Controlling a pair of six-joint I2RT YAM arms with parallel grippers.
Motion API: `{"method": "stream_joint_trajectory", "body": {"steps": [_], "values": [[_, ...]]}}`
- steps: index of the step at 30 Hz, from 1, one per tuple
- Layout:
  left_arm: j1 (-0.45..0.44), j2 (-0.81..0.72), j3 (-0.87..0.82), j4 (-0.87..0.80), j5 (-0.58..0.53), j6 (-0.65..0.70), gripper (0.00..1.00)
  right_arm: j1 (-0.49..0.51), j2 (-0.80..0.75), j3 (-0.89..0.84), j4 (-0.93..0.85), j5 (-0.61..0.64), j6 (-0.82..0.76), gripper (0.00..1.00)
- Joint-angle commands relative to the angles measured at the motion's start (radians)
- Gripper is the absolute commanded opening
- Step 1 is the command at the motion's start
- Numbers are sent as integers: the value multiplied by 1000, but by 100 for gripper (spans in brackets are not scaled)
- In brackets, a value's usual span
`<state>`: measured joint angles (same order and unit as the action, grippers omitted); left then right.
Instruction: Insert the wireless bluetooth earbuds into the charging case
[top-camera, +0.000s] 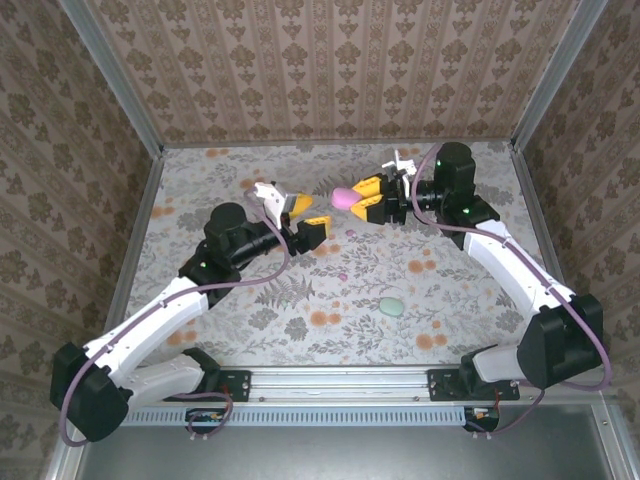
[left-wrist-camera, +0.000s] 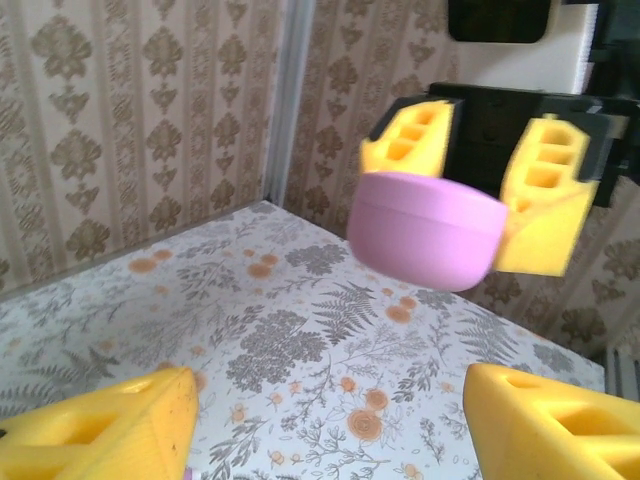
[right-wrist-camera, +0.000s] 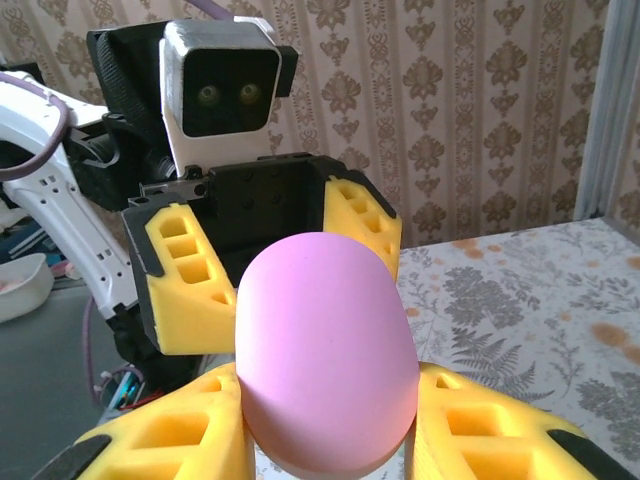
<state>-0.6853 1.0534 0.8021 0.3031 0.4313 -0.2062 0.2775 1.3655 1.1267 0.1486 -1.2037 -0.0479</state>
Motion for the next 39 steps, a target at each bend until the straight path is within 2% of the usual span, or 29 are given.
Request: {"method": "stream_joint_trajectory", "body": {"steps": [1,12,25,26,39], "values": [[4,5,44,38,152,91,71,0,3,35,-20,-60,-9,33],[5,70,80,90,172,66,72,20,-5,41,-79,-69,-101,33],[2,119,114,97,204,39,61,26,-1,43,-93,-67,-126,34],[0,123,118,94,232,41,60,26,-2,44,-93,-68,-129,34],[-5,134,130,91,234,33,57,28,-6,45,-124,-60,-155,34]]}}
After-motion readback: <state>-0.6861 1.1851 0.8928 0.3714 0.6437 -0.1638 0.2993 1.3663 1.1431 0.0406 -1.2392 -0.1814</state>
